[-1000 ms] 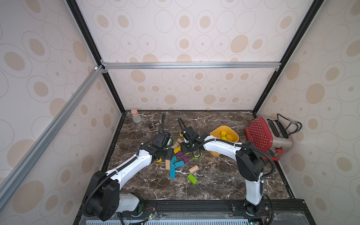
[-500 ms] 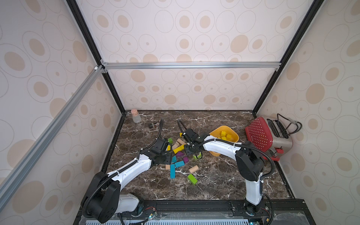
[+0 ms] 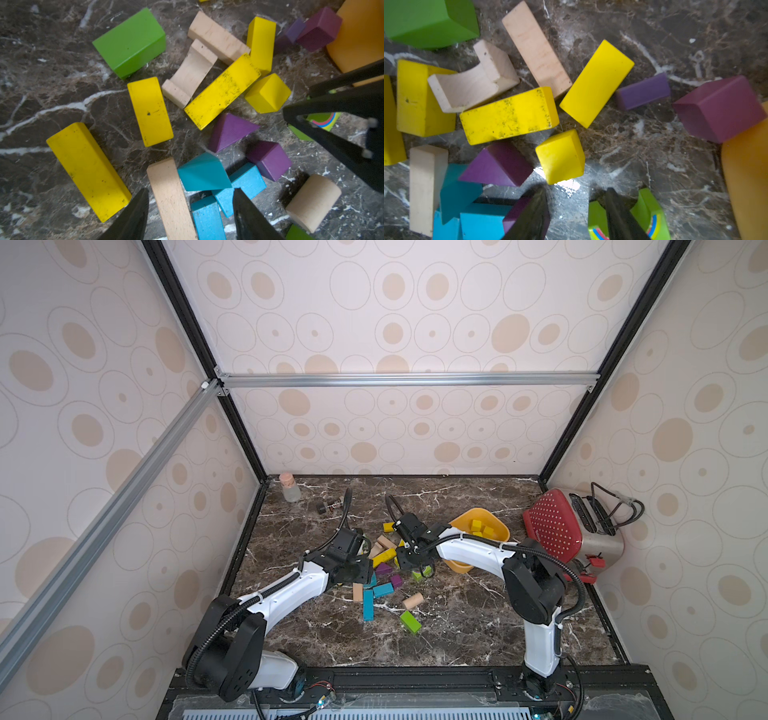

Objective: Pick out the yellow building blocks
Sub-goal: Pick up the building block from the center of the board.

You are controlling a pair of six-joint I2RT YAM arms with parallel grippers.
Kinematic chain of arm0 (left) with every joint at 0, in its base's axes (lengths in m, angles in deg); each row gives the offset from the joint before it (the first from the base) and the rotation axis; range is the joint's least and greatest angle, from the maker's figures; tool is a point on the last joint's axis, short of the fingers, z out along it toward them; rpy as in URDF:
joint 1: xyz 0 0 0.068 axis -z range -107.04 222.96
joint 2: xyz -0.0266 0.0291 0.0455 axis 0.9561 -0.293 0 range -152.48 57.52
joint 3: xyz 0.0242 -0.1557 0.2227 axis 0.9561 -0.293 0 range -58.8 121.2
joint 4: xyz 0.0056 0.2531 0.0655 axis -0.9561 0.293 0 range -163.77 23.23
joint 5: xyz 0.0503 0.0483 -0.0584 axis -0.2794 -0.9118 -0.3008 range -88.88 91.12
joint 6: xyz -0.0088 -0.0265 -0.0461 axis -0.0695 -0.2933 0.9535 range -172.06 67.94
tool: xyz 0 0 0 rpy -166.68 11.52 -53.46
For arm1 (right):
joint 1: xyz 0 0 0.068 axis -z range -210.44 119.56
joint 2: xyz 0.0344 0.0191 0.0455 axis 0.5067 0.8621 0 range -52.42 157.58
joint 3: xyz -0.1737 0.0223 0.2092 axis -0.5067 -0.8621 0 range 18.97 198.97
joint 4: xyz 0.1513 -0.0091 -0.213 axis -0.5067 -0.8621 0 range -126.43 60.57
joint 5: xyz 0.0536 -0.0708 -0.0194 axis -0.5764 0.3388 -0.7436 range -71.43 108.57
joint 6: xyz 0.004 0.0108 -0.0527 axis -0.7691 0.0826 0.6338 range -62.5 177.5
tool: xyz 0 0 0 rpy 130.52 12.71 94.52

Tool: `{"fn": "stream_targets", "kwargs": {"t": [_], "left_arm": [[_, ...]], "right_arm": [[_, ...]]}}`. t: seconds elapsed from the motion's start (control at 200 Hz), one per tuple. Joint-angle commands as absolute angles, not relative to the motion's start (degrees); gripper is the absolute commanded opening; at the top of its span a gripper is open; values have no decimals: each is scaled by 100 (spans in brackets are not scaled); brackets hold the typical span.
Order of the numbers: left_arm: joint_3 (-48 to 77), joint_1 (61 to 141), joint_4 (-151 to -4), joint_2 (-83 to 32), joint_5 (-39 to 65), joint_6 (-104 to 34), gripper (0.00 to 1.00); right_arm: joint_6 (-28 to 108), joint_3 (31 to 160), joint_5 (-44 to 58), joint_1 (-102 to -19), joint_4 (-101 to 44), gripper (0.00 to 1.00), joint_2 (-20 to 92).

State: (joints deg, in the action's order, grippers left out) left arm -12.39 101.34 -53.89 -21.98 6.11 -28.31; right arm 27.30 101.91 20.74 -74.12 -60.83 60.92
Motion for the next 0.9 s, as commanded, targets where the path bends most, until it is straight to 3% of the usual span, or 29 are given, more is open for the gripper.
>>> {"fn": "stream_targets", "kwargs": {"t": [0.0,0.321,0.896], "left_arm": [[-917,10109,-5547,-2280,713,-2877,63],[-783,10107,-5540,-2413,756,-2921,63],[-713,10115,-5567,-2395,689,-2912,63]], "right_arm": [[2495,10152,1856,-7373,-6011,49,6202],[2774,9859,2294,-7371,-6084,49,5929],[3240,10882,1963,-7430,-6440,49,6640]]}}
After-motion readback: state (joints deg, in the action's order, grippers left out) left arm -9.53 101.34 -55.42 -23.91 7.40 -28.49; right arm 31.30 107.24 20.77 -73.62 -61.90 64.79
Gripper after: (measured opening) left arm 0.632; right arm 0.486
